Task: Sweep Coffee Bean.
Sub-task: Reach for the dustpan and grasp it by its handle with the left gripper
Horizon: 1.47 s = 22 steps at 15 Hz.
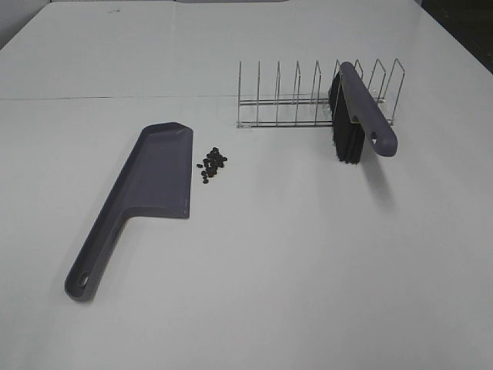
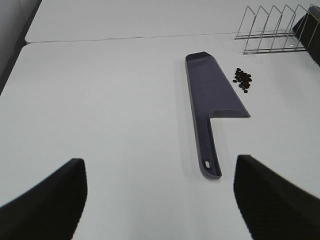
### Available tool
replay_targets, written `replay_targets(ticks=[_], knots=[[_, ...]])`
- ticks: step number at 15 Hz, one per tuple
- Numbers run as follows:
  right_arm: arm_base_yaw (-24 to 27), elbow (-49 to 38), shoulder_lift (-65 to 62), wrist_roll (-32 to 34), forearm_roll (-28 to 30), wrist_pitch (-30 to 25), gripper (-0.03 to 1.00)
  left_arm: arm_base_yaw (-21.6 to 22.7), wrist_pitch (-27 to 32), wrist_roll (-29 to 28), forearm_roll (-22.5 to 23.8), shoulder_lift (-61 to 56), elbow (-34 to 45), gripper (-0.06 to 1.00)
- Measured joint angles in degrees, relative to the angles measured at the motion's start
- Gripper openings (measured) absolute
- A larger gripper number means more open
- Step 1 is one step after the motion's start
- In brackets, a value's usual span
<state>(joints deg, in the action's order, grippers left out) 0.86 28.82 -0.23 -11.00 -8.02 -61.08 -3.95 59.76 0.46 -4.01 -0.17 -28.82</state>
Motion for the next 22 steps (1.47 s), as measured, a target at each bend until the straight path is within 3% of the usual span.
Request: replay_targets(ticks=[4,7,12,13,22], knots=[[0.0,0.0,0.0,0.0,0.0,0.0,0.73,0.0,0.0,0.0,-0.11,0.34,0.0,0.76],[0.0,0.0,0.0,0.0,0.0,0.0,0.73,0.0,-0.86,0.23,-0.11,6.76,-0.52,0.76],[0.0,0.0,0.0,0.0,0.0,0.0,0.73,0.0,-9.4,0.23,-1.49,22.52,-2.35,0.76],[0.0,0.0,0.0,0.0,0.0,0.0,0.73,0.0,-11.06,1.49,-3.04,32.09,-4.58,0.76],[0.0,0.0,0.0,0.0,-0.06,0.0,0.73,0.0,-16.16,2.58,-7.16,78.67,-23.49,0.76]])
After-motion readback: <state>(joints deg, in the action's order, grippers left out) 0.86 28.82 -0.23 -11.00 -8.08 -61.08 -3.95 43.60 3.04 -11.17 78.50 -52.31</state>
